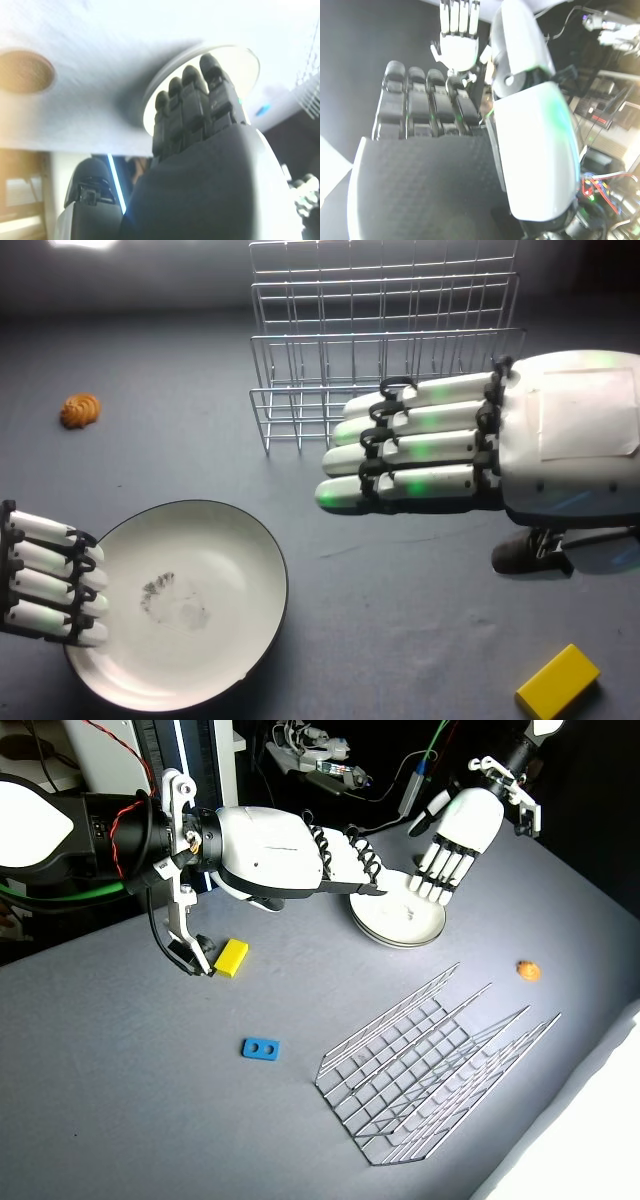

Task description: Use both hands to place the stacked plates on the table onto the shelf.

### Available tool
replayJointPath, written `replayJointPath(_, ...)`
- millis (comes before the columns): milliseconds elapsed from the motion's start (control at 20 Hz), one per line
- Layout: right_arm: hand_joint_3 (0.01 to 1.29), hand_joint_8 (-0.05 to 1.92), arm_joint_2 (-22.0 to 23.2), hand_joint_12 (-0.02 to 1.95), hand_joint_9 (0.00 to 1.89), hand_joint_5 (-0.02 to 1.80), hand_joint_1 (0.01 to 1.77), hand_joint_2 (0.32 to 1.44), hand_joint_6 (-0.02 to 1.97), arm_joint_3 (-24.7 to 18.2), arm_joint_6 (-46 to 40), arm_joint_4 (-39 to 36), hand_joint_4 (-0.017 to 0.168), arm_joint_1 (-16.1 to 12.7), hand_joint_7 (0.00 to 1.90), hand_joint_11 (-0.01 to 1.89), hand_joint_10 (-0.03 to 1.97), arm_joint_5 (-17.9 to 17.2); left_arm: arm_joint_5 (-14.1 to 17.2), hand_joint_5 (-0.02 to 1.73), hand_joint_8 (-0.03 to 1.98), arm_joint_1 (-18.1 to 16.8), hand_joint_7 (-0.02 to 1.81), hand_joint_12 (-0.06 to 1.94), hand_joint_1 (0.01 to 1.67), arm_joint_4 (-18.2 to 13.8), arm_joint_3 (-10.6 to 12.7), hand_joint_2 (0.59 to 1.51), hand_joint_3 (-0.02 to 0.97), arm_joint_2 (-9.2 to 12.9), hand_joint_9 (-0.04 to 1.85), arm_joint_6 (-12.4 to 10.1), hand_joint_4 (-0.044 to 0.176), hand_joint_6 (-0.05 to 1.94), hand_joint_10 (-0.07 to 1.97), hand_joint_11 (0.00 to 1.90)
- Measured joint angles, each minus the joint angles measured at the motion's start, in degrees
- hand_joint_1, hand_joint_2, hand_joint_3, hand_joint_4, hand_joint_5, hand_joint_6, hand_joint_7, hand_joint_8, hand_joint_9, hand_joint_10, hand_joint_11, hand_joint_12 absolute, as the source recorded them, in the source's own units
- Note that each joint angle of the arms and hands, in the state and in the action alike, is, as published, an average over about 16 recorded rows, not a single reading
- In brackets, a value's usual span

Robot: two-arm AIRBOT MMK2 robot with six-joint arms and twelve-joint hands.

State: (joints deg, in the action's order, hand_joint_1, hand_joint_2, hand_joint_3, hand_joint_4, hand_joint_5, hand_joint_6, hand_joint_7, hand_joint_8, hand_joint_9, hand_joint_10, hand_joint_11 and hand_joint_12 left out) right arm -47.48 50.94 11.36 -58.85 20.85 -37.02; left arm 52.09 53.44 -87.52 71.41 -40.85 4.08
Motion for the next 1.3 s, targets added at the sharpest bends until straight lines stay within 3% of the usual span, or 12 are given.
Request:
replayJointPath(300, 0.02, 0.01, -0.6, 0.10, 0.02, 0.02, 1.25, 1.05, 0.02, 0.0, 1.2, -0.5, 0.004, -0.1, 0.02, 0.02, 0.00, 0.8, 0.1, 0.21, 0.01, 0.8, 0.22, 0.42, 0.02, 0.4, -0.5, 1.168, 0.018, 0.2, 0.20, 0.0, -0.001, 0.00, 0.01, 0.02)
replayJointPath(700, 0.02, 0.01, -0.8, 0.15, 0.02, 0.02, 1.25, 1.02, 0.02, 0.0, 2.5, -0.5, 0.006, -0.4, 0.02, 0.02, 0.00, 1.5, -3.2, 0.21, 0.00, 2.9, 0.22, 0.39, 0.02, 1.7, -0.8, 1.160, 0.018, -0.5, 0.19, -0.2, 0.000, -0.01, 0.00, 0.02)
replayJointPath(1000, 0.02, 0.01, -1.7, 0.11, 0.02, 0.02, 1.25, 0.98, 0.02, 0.1, 5.3, -0.5, 0.007, -0.3, 0.01, 0.02, 0.00, 1.9, -6.1, 0.21, 0.00, 4.3, 0.20, 0.37, 0.02, 4.0, -1.5, 1.159, 0.018, -1.1, 0.19, -0.4, 0.001, -0.01, 0.00, 0.02)
replayJointPath(1300, 0.02, 0.01, -3.7, 0.00, 0.02, 0.02, 1.22, 0.96, 0.02, 0.1, 9.5, 0.5, 0.007, -0.3, 0.01, 0.02, 0.00, 3.0, -8.6, 0.21, 0.00, 5.1, 0.19, 0.38, 0.02, 7.9, -3.7, 1.161, 0.018, -1.5, 0.20, -0.5, -0.001, -0.01, -0.01, 0.02)
